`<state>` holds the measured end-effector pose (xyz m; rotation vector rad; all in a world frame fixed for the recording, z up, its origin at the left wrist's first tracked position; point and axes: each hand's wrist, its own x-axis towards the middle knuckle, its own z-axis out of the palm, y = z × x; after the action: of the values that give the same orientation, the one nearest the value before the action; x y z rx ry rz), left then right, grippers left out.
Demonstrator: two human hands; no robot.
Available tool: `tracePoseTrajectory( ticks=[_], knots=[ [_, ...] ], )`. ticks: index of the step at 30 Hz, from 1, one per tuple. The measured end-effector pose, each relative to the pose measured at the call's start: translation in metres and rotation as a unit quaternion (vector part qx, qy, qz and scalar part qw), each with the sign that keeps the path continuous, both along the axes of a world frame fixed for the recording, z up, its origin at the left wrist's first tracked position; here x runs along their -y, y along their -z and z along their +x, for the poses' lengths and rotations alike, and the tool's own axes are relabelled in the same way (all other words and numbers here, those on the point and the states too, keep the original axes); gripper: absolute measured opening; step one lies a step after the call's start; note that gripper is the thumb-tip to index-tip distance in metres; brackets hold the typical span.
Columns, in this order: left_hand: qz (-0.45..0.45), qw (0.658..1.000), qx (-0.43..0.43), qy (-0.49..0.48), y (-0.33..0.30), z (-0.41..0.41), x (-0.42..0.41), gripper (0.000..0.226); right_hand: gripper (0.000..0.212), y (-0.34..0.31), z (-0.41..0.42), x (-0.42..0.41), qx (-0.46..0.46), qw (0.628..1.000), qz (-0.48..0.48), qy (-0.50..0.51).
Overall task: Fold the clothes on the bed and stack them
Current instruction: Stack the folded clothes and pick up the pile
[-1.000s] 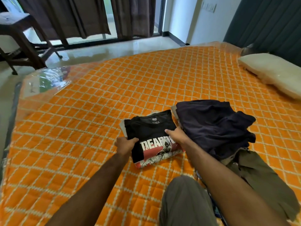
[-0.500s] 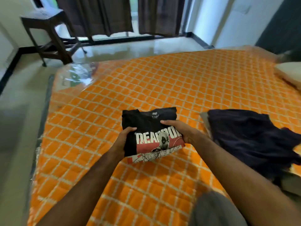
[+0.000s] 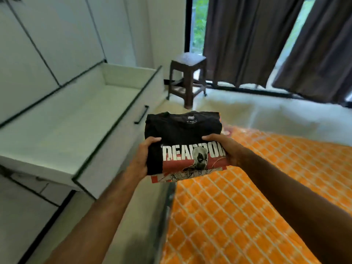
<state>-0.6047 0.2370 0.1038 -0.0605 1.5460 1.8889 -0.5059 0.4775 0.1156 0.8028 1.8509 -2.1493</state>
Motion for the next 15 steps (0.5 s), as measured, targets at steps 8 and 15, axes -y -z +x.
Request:
tracePoseTrajectory(
  ticks=[8, 15],
  knots=[
    [-0.002, 0.992, -0.125, -0.007, -0.135, -0.139, 0.196, 0.042, 0.059, -0.146, -0.155, 0.168, -0.006, 0.997, 0.064, -0.051],
    [-0.036, 0.988, -0.122, -0.093, -0.204, -0.172, 0.308, 0.040, 0.041, -0.226, -0.224, 0.276, 0.011, 0.991, 0.051, -0.126]
  ],
)
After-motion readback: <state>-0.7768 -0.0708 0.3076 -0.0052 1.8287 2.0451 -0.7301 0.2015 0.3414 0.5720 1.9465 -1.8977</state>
